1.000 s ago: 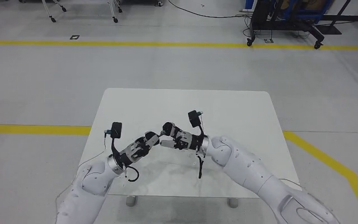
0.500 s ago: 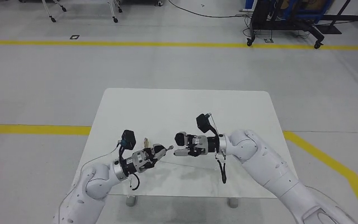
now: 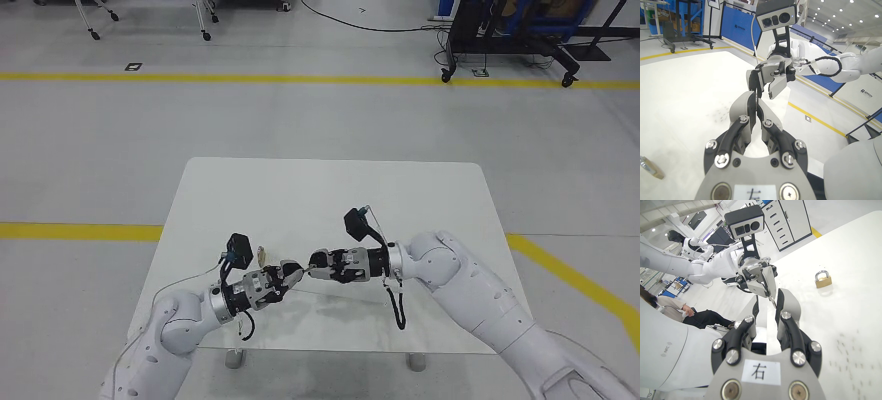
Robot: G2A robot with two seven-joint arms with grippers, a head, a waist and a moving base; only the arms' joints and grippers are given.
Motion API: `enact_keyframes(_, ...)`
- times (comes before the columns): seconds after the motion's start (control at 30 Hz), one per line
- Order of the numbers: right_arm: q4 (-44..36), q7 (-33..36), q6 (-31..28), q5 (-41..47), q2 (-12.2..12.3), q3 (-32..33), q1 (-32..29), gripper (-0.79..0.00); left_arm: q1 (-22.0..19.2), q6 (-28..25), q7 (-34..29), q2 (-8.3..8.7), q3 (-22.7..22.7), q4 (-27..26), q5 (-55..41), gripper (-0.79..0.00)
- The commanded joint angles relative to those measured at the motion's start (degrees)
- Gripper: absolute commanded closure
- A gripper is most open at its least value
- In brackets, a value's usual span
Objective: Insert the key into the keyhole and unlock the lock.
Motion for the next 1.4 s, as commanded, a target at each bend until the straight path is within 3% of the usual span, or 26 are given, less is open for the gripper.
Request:
enact_keyframes(0.0,0.31,0.05,0.33,0.04,-0.06,-0.13,0.35,0.0,-0.05,-0.14,-0.03,0.08,0.03,0.08,-0.16,0.0)
enact_keyframes(0.27,0.97,-0.52,1.09,-0.74,-0.44,-1.12,0.86,0.0,-0.24,0.37,0.81,0.24,0.1,-0.16,0.39,0.0)
enact_keyframes(0.3,1.04,-0.53,1.14,-0.79,-0.49,-1.26,0.94,0.0,-0.16,0.39,1.3,0.25,0.01,-0.2,0.48,-0.163)
enact_keyframes(0.37,1.17,-0.89,0.83,-0.64,-0.57,-1.37,1.02,0.0,0.03,0.26,2.65,0.3,-0.47,-0.47,0.64,-0.785)
enact_keyframes(0.5,1.77,-3.62,-0.95,-1.05,-0.66,-0.85,0.6,0.0,0.89,-0.73,5.3,0.44,-1.53,-1.06,2.24,-0.785)
enact_keyframes(0.63,2.62,-7.23,-2.83,-2.13,-0.47,0.72,-0.37,0.0,2.1,1.49,9.83,0.56,-4.3,-0.79,2.85,-0.785)
enact_keyframes(0.7,3.0,-9.06,-4.05,-2.68,-0.21,1.94,-1.18,0.0,3.13,6.32,13.04,0.62,-6.96,-1.25,5.48,-0.785)
enact_keyframes(0.83,3.49,-13.36,-7.01,-3.37,0.45,5.01,-3.44,0.0,6.66,21.74,17.87,0.52,-9.47,-4.13,19.7,-0.785)
enact_keyframes(0.93,2.04,-17.09,-7.22,-3.34,0.72,6.62,-5.39,0.0,7.37,31.99,15.4,0.01,-6.98,-4.99,26.41,-0.785)
enact_keyframes(1.1,-0.89,-23.21,-7.22,-5.44,0.86,8.18,-7.78,0.0,1.71,41.37,4.92,-1.35,-1.17,-2.16,26.19,-0.785)
enact_keyframes(1.27,-2.14,-25.98,-7.22,-6.34,0.98,9.07,-8.87,0.0,-2.38,46.8,1.22,-2.58,3.25,1.75,26.31,-0.785)
enact_keyframes(1.37,-2.14,-25.98,-7.22,-6.34,0.98,9.07,-8.87,0.0,-4.07,47.24,-1.56,-2.97,4.34,3.49,25.19,-0.782)
